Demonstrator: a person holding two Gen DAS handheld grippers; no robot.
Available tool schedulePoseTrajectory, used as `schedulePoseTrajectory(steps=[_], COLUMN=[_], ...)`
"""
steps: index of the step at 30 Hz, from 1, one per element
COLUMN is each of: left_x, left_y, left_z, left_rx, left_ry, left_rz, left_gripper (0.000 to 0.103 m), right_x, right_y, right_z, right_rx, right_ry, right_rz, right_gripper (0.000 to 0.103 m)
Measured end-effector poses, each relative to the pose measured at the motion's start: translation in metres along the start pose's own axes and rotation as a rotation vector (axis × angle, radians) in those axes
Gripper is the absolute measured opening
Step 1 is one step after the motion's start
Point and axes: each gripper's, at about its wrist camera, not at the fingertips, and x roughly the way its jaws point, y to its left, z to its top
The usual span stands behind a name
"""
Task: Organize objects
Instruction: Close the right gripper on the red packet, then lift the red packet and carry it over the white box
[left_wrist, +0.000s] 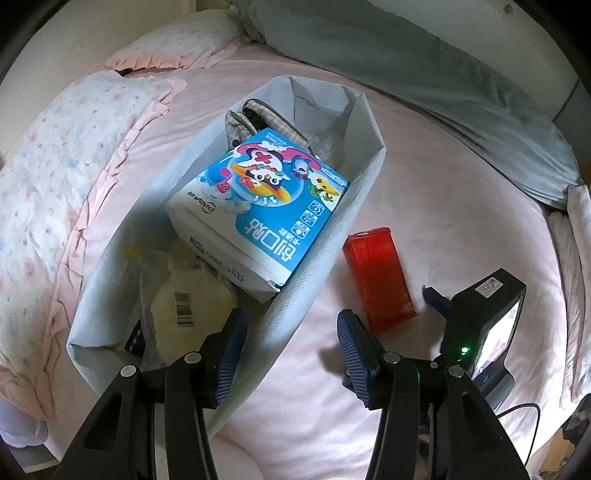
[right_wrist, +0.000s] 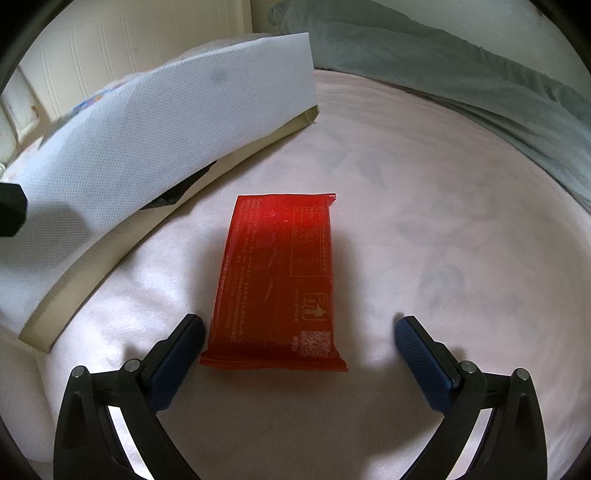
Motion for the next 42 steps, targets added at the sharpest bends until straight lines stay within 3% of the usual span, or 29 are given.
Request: schedulePoseTrajectory(steps=[6,8,9,10,12,15,20,25,31,35,39,42], left_x=[0.000,0.000,0.000,0.000,-0.001,-0.002,-0.005,-0.022,-0.031,-0.033,-0.030,-0.024], left_y=[-0.003,-0.003,-0.003,-0.003,-0.003,-0.005,-0.002,-0.004,-0.006,-0.004,-0.004,-0.005], left_z=[0.000,0.001,0.001,0.001,0.000,0.001,0.003,0.004,0.006,0.006,0.008,0.006], left_rx=[0.010,0.009,0.009,0.009,0.013,0.020,0.014,0.019,0.002,0.024,0.020,0.021], left_ry=[-0.006,-0.006,-0.007,-0.008,-0.013,-0.020,-0.031,-0.098,-0.141,-0.158,-0.178,-0.169], left_rz=[-0.006,-0.004,-0.005,-0.007,-0.008,-0.008,-0.008,-0.044,-0.080,-0.084,-0.084,-0.068], left_gripper=[0.049,0.049,0.049,0.049,0.049,0.049,0.049,0.049,0.049,0.049,0.049,0.049], right_x=[0.006,0.005,0.003,-0.001,-0.003,-0.014,-0.059,-0.111,-0.152,-0.147,-0.124,-0.123], right_y=[0.003,0.001,0.000,-0.002,-0.009,-0.024,-0.030,-0.049,-0.017,-0.002,-0.014,-0.018], right_z=[0.009,0.013,0.015,0.017,0.023,0.019,0.030,0.043,0.076,0.064,0.051,0.050], right_rx=[0.040,0.054,0.059,0.071,0.131,0.221,0.256,0.343,0.409,0.386,0.384,0.375], right_ry=[0.029,0.046,0.036,0.009,0.015,0.001,-0.075,-0.143,-0.216,-0.243,-0.156,-0.148], right_rz=[0.008,0.012,0.013,0.034,0.053,0.108,0.113,0.146,0.260,0.270,0.292,0.282], right_gripper=[0.103,0.096,0.079,0.054,0.049,0.049,0.048,0.048,0.048,0.048,0.048,0.048])
